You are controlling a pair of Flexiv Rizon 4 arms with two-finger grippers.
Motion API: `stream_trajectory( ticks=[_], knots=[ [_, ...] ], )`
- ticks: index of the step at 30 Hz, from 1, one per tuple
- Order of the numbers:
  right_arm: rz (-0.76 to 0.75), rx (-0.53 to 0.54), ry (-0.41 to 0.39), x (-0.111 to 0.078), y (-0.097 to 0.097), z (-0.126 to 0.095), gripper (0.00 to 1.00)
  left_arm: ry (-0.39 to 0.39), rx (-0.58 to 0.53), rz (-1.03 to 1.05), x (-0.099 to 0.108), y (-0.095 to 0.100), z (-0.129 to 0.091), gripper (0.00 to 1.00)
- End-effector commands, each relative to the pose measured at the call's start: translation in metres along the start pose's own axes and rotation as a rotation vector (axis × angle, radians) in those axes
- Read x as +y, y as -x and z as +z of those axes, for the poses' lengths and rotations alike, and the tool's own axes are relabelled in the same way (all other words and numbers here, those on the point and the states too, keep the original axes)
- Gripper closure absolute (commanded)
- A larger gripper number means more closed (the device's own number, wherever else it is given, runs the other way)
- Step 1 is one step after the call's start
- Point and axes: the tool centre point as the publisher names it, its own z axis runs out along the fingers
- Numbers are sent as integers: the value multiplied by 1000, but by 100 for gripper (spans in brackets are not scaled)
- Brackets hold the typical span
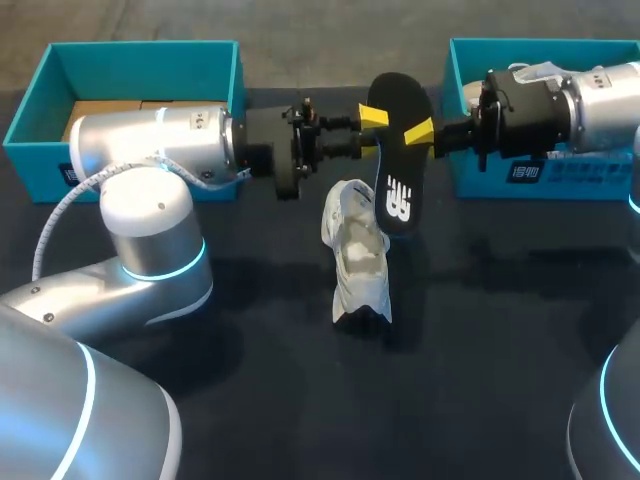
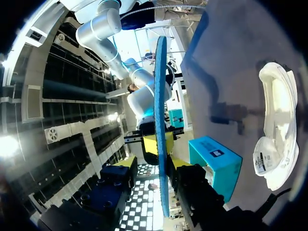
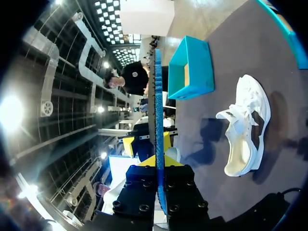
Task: Take the shoe out of the shoebox, open the shoe tongue, remove and reinsert the insole, then place the shoe into the shoebox
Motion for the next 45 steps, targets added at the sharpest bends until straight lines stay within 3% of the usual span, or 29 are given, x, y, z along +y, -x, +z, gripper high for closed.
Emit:
stream_trajectory(
  ticks=[1, 28, 32, 41, 45],
  knots=[
    [-1, -2, 3, -3, -1, 3, 100, 0, 1, 1, 1, -4, 4, 63],
    [-17, 2, 4, -9, -5, 4, 100, 51, 22, -29, 4, -16, 13, 72],
    [-20, 2, 1, -10, -5, 4, 100, 57, 32, -31, 5, -18, 12, 83],
    [-23, 2, -4, -10, -6, 5, 100, 51, 28, -34, 3, -17, 16, 87],
    [-22, 2, -1, -10, -6, 5, 100, 44, 14, -32, 2, -15, 19, 100]
  ],
)
